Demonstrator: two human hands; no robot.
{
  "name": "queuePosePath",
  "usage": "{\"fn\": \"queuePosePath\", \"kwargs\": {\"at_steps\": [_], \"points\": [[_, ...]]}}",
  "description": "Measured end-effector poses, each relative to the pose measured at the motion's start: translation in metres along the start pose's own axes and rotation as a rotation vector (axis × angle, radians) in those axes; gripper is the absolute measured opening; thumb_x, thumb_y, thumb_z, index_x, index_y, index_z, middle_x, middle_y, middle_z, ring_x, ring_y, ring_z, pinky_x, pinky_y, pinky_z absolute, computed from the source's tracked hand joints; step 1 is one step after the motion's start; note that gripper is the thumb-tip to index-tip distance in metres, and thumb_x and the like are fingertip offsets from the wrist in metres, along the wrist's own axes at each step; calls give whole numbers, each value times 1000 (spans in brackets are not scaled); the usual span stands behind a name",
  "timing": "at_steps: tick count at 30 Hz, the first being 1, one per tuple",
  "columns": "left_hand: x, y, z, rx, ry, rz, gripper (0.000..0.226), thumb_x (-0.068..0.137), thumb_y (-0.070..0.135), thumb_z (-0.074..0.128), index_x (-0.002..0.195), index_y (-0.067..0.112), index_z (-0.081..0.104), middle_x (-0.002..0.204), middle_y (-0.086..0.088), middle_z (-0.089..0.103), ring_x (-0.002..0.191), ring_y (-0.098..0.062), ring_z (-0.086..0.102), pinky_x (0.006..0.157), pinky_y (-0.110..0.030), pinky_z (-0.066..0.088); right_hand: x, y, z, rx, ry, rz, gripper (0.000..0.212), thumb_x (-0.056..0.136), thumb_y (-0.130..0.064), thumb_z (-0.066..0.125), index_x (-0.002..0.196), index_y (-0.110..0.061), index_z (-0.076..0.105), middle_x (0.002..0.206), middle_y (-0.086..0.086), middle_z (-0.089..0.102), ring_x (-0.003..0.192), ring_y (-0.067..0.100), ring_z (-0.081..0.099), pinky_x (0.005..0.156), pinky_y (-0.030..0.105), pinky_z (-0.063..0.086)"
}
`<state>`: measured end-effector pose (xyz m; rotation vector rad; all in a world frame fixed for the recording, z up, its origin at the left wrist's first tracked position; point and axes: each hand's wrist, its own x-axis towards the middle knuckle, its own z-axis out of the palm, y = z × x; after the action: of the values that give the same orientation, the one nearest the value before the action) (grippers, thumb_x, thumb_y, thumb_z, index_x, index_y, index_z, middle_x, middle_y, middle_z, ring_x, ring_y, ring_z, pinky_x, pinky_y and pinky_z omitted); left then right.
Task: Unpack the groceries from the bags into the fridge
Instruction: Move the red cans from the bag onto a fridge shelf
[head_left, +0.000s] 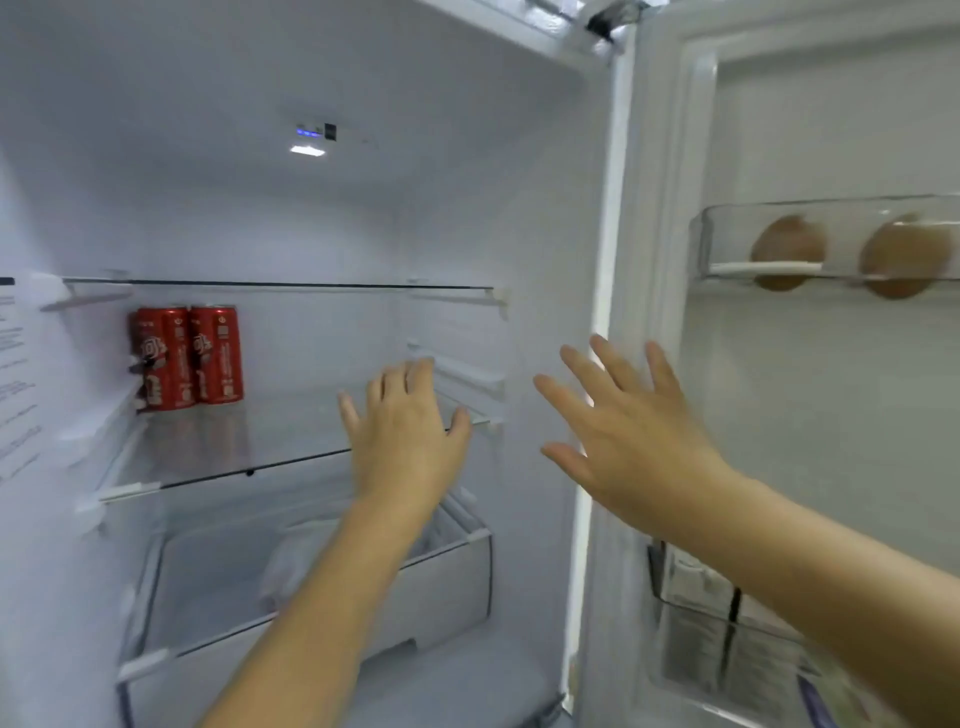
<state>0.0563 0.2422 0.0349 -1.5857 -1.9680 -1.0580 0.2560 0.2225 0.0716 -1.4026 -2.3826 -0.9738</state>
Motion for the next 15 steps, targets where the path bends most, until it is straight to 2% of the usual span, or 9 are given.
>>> {"fn": "queuePosePath", "kwargs": {"at_steps": [2, 4, 6, 9, 10, 15], "points": [[-40, 37, 0, -127, 44, 122, 60, 89, 47, 47, 141, 18, 41, 138, -7, 49, 132, -28, 39, 112, -58, 19, -41, 20, -4, -5, 29, 80, 63, 94, -51, 24, 143, -18, 45, 150, 16, 40, 141, 38, 32, 109, 65, 24], [-76, 74, -1, -234, 70, 214, 62, 88, 49, 35, 140, 16, 44, 140, -9, 49, 133, -30, 40, 110, -59, 24, -84, 40, -2, -3, 19, 149, 62, 89, -50, 30, 134, -16, 57, 142, 17, 50, 134, 39, 44, 104, 66, 31], [-108, 113, -4, -326, 74, 294, 61, 90, 48, 33, 141, 16, 41, 144, -10, 45, 137, -31, 35, 110, -60, 25, -128, 58, -3, -51, 11, 208, 58, 90, -49, 39, 136, -17, 55, 145, 17, 47, 136, 38, 41, 106, 66, 30], [-152, 172, -11, -411, 21, 389, 62, 93, 49, 31, 147, 17, 33, 152, -11, 36, 143, -31, 24, 112, -61, 18, -197, 89, -12, -132, 27, 319, 58, 89, -47, 58, 139, -17, 51, 147, 17, 45, 139, 38, 36, 108, 66, 25], [-168, 190, -13, -428, -9, 413, 64, 93, 50, 30, 148, 18, 31, 153, -12, 33, 144, -32, 22, 112, -61, 16, -221, 99, -16, -142, 6, 362, 60, 89, -47, 58, 140, -17, 49, 148, 17, 44, 140, 39, 35, 109, 66, 23], [-254, 269, -18, -521, -167, 522, 67, 94, 54, 26, 152, 20, 23, 158, -11, 21, 147, -33, 12, 114, -63, 9, -340, 140, -33, -159, -82, 591, 61, 92, -52, 30, 143, -20, 44, 150, 13, 40, 142, 37, 32, 111, 65, 23]]}}
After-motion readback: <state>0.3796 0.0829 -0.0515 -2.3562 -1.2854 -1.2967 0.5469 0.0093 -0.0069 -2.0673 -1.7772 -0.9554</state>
